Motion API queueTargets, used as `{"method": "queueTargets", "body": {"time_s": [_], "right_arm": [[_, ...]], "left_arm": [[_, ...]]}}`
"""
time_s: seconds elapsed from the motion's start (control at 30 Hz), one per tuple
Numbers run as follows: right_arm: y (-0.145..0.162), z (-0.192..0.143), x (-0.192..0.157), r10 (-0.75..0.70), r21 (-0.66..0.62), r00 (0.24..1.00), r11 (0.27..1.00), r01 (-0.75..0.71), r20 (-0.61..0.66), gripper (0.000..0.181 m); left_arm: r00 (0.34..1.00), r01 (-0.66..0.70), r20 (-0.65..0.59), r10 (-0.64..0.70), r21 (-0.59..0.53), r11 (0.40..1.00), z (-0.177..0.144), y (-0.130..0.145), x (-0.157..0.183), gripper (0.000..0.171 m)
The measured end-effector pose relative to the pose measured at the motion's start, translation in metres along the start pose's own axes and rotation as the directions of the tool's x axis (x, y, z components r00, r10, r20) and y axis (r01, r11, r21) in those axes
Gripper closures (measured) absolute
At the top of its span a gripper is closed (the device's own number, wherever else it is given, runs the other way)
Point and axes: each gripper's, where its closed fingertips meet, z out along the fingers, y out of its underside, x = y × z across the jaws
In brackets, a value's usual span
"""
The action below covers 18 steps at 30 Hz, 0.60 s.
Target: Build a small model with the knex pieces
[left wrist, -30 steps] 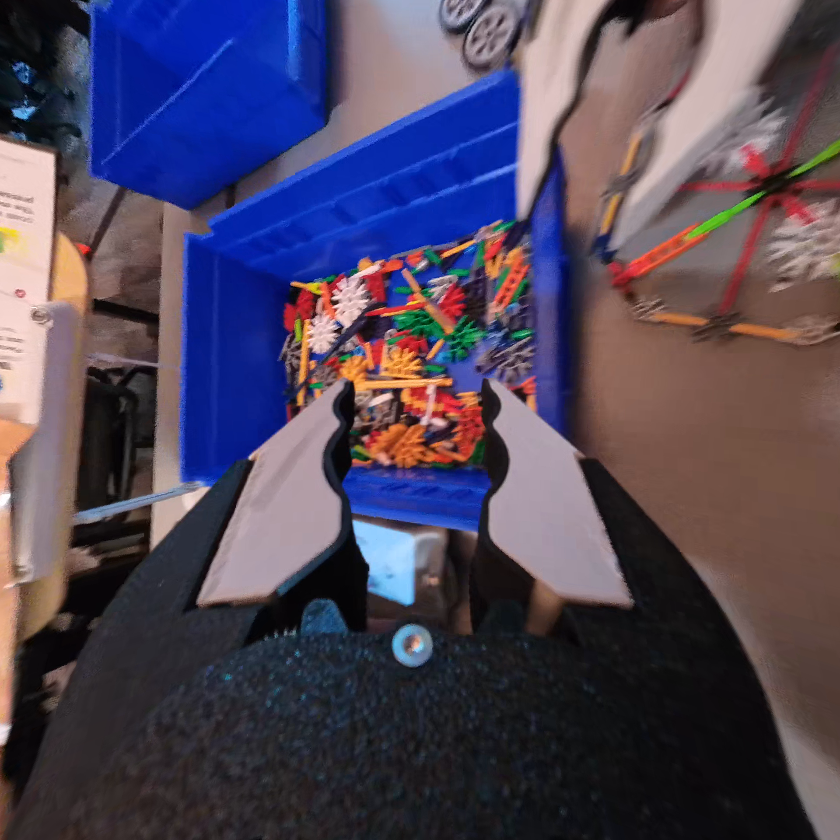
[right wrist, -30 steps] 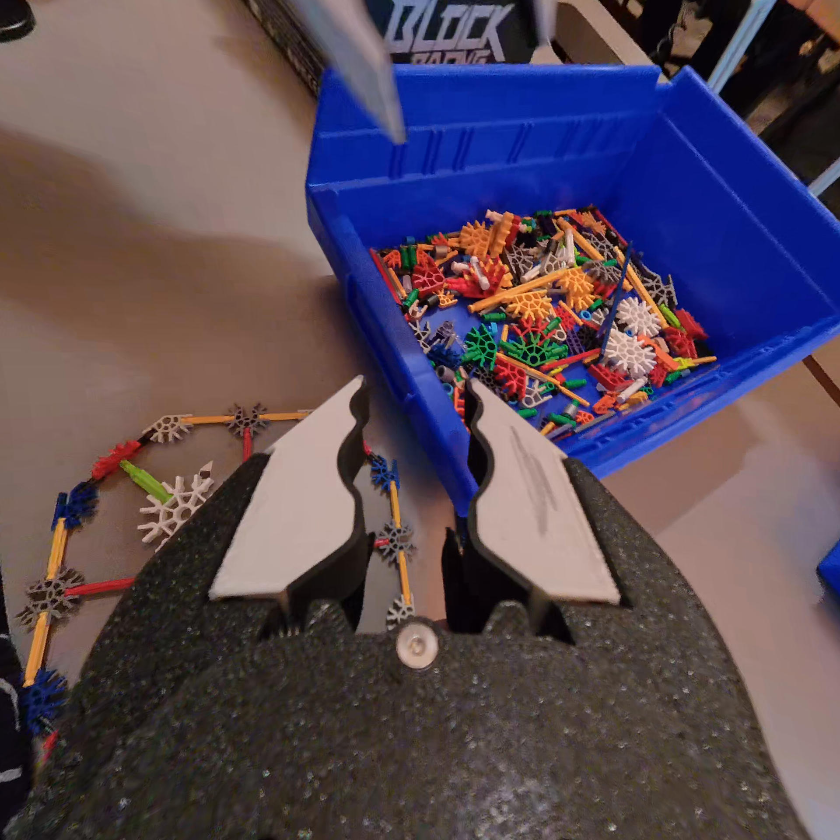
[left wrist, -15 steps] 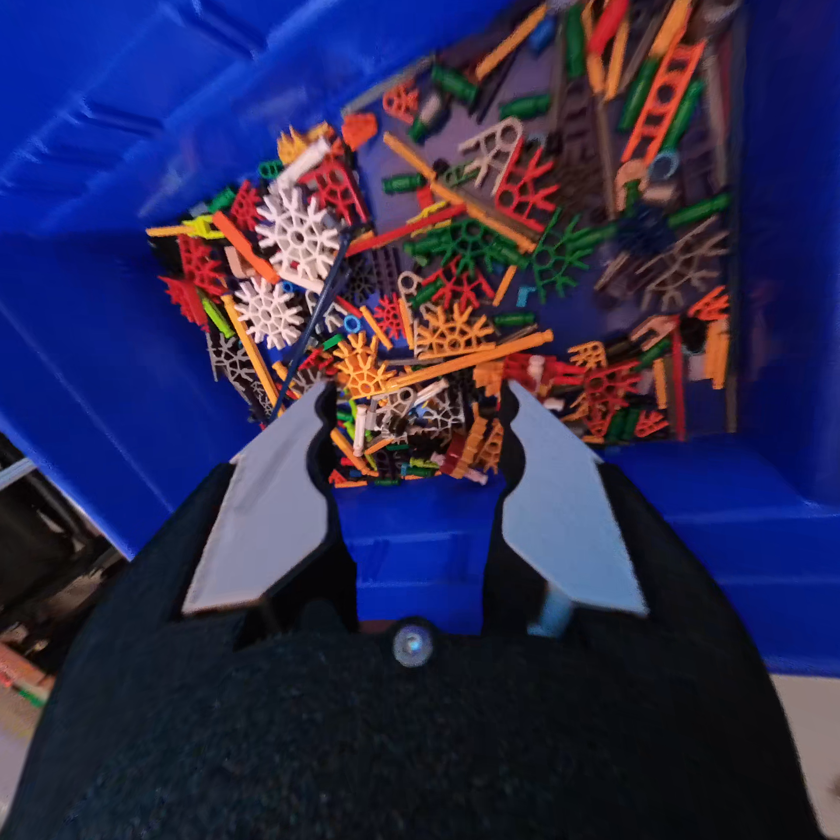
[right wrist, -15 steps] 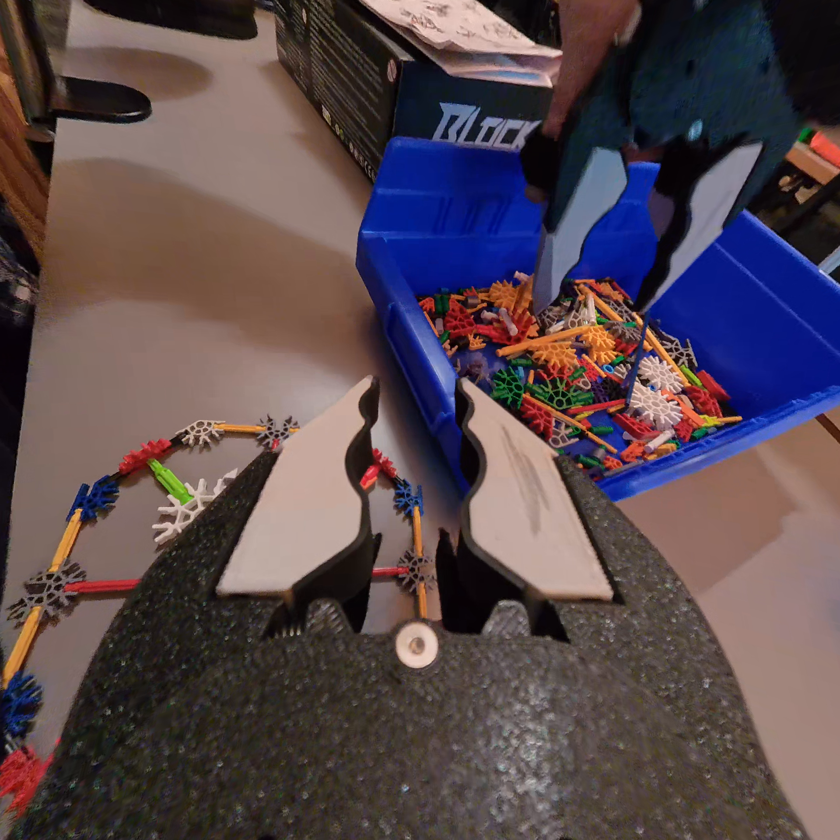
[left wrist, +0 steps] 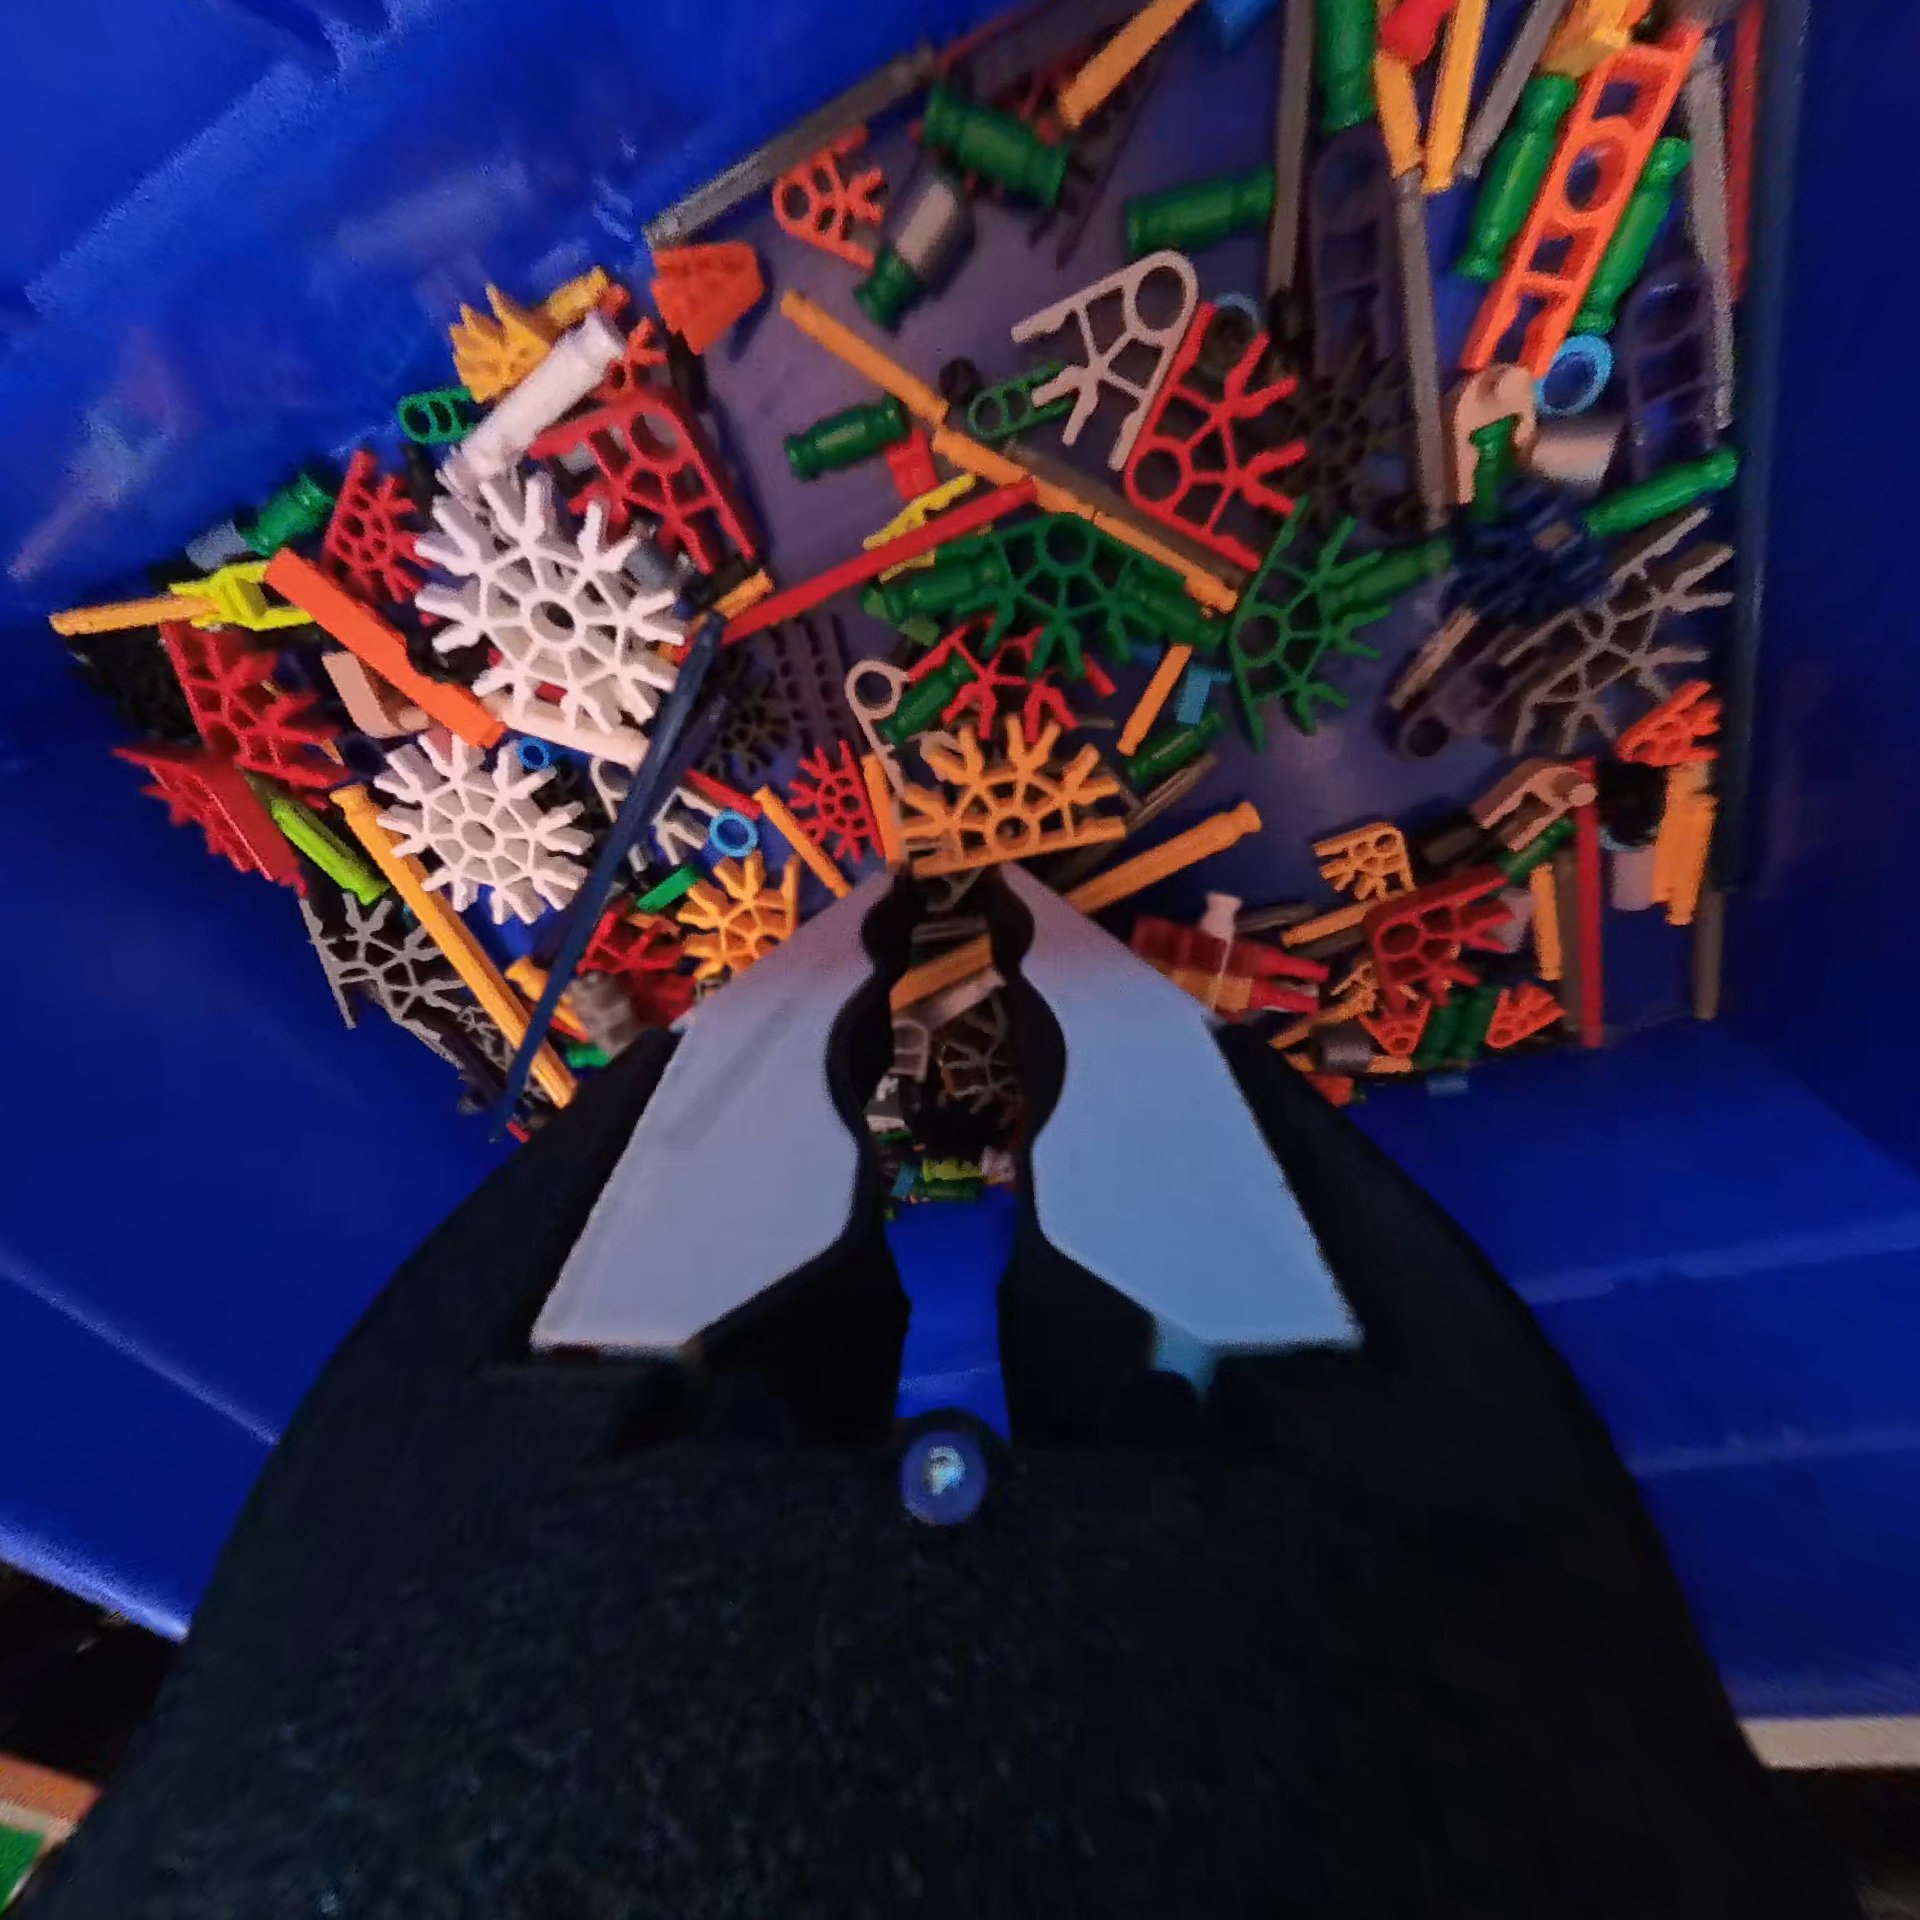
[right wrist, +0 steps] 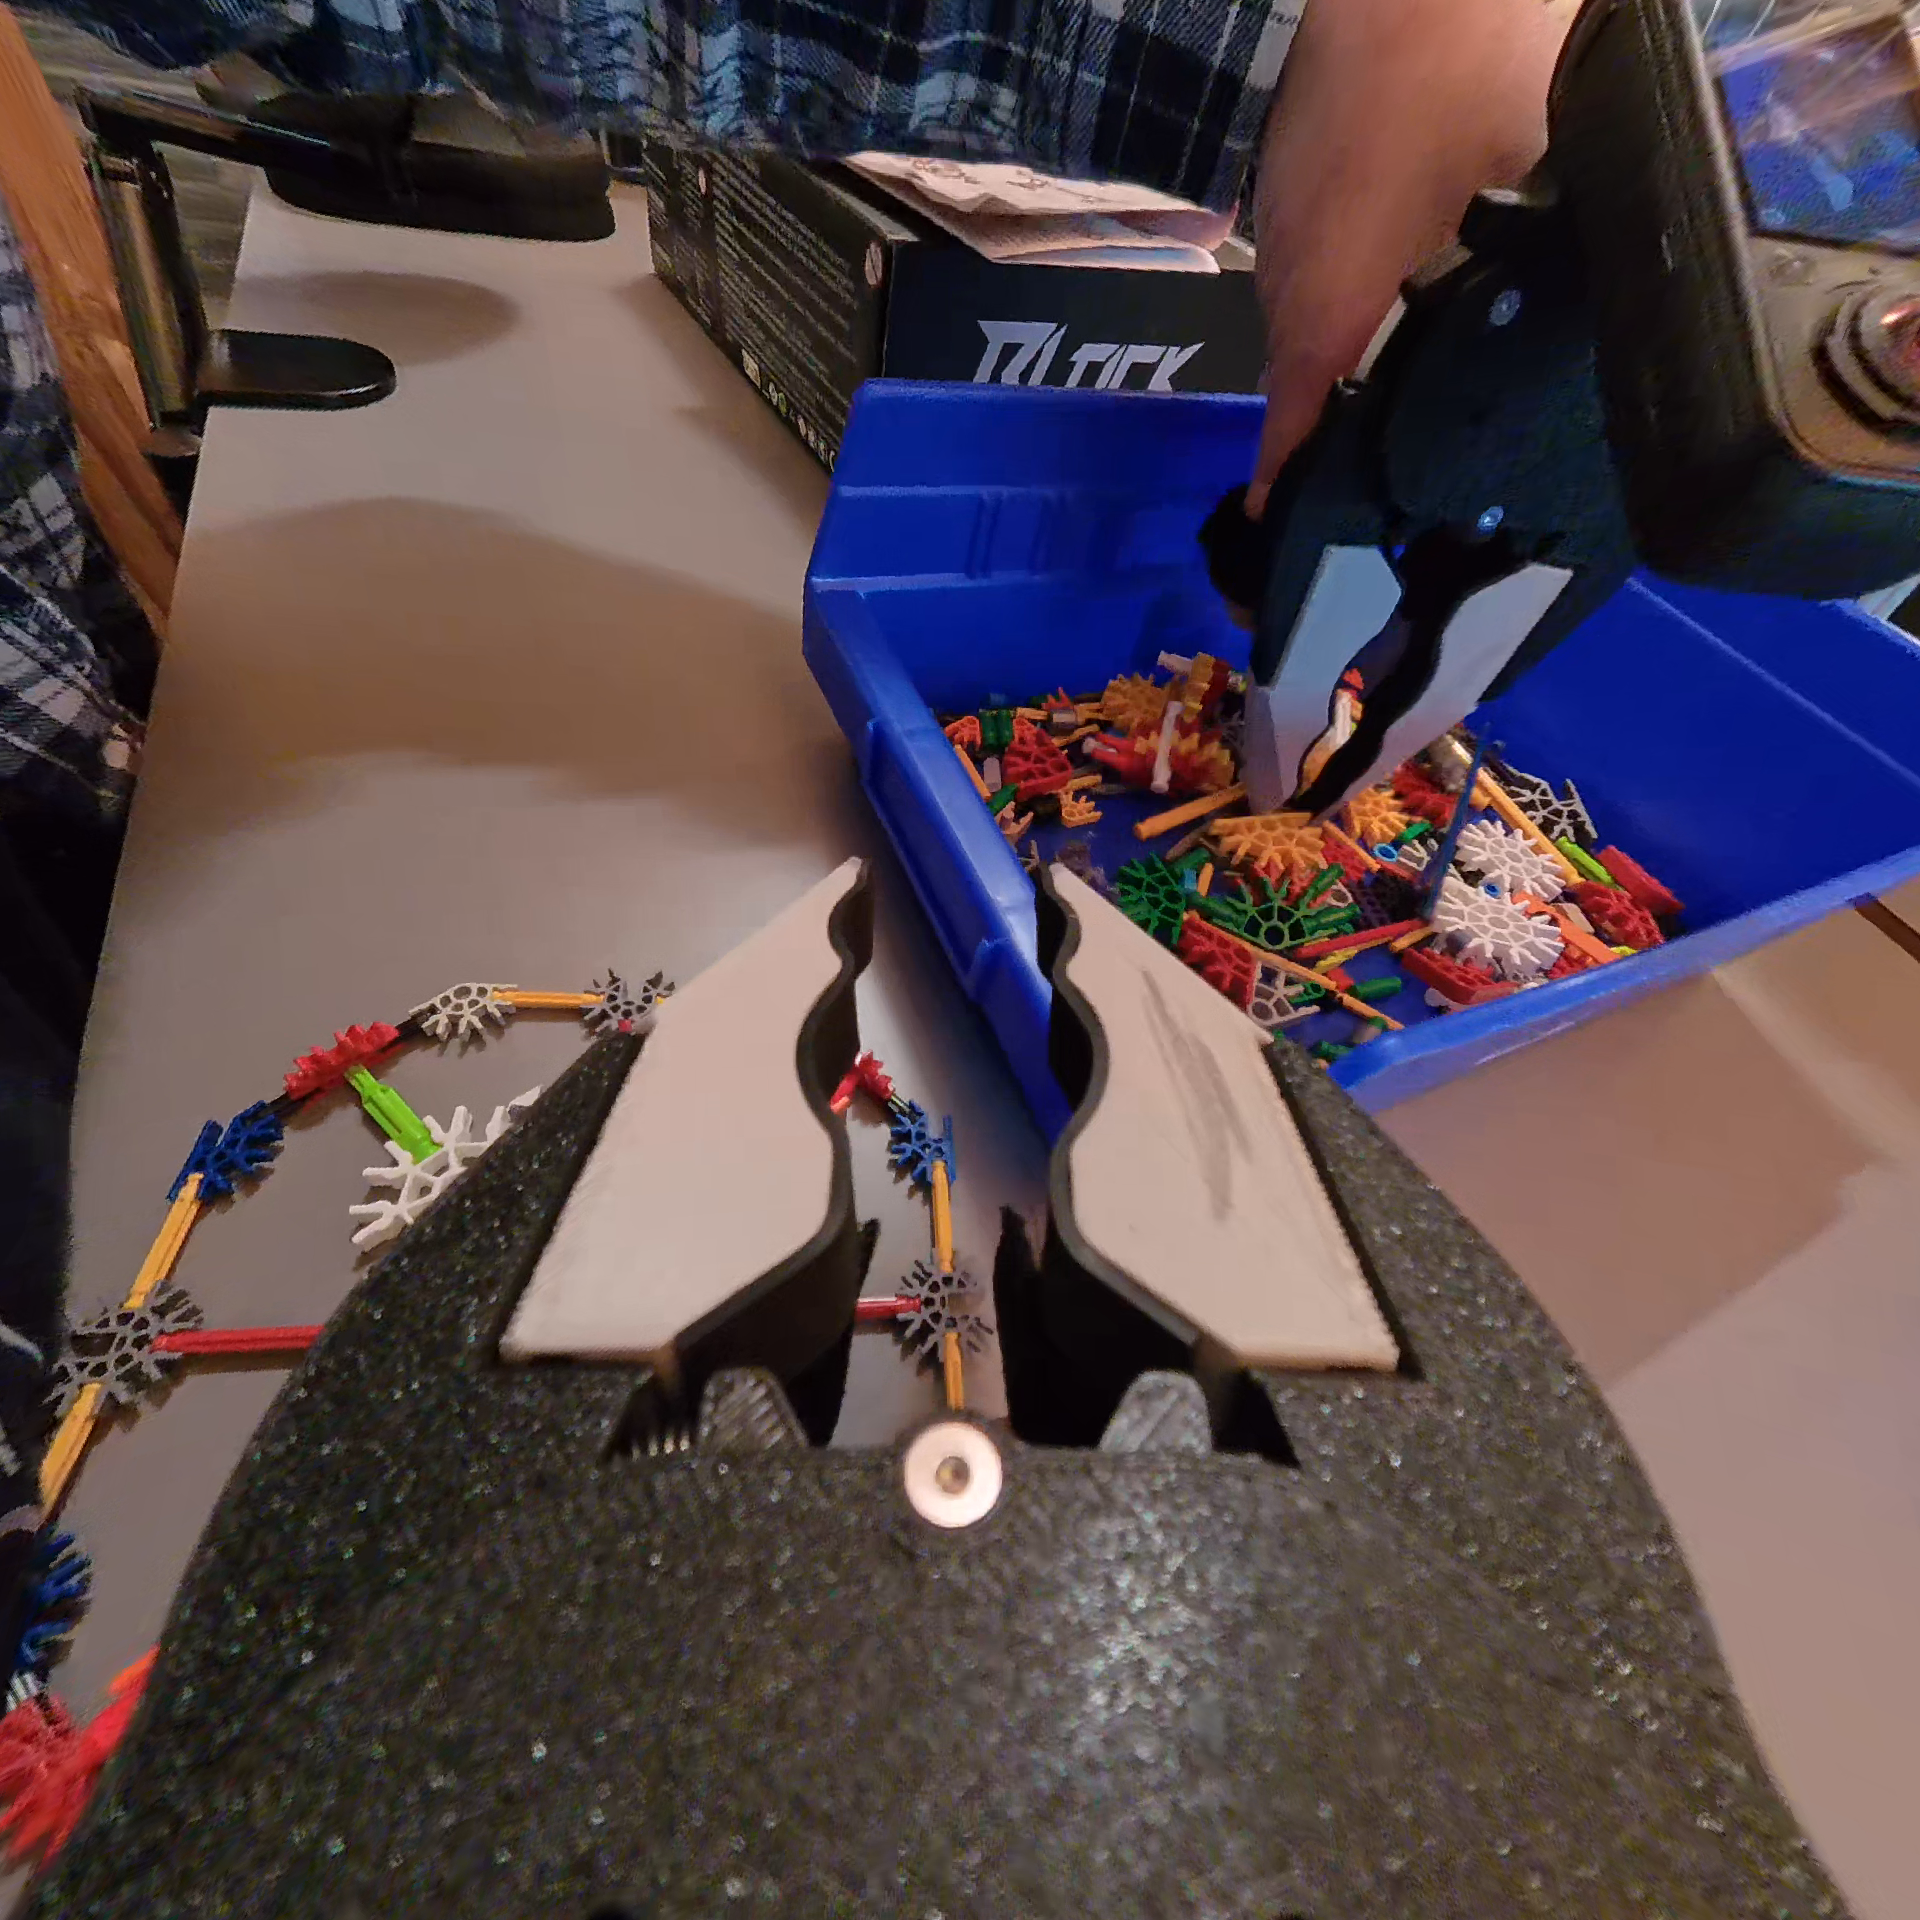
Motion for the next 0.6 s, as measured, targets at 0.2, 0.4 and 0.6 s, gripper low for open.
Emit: {"method": "queueTargets", "body": {"time_s": [0.2, 0.4, 0.6], "right_arm": [[0.0, 0.0, 0.0, 0.012, 0.006, 1.0, 1.0, -0.012, 0.004, 0.152], [0.002, -0.002, 0.003, 0.022, 0.004, 1.0, 1.0, -0.022, 0.001, 0.152], [0.003, -0.005, 0.002, 0.035, 0.006, 0.999, 0.999, -0.035, 0.008, 0.152]], "left_arm": [[0.995, 0.016, 0.097, -0.013, -0.031, 0.999, -0.002, 0.01, -0.028, 0.171], [0.977, 0.107, 0.179, -0.114, 0.053, 0.993, -0.031, 0.024, -0.063, 0.171], [0.978, 0.136, 0.147, -0.148, 0.086, 0.987, -0.041, 0.03, -0.067, 0.168]]}}
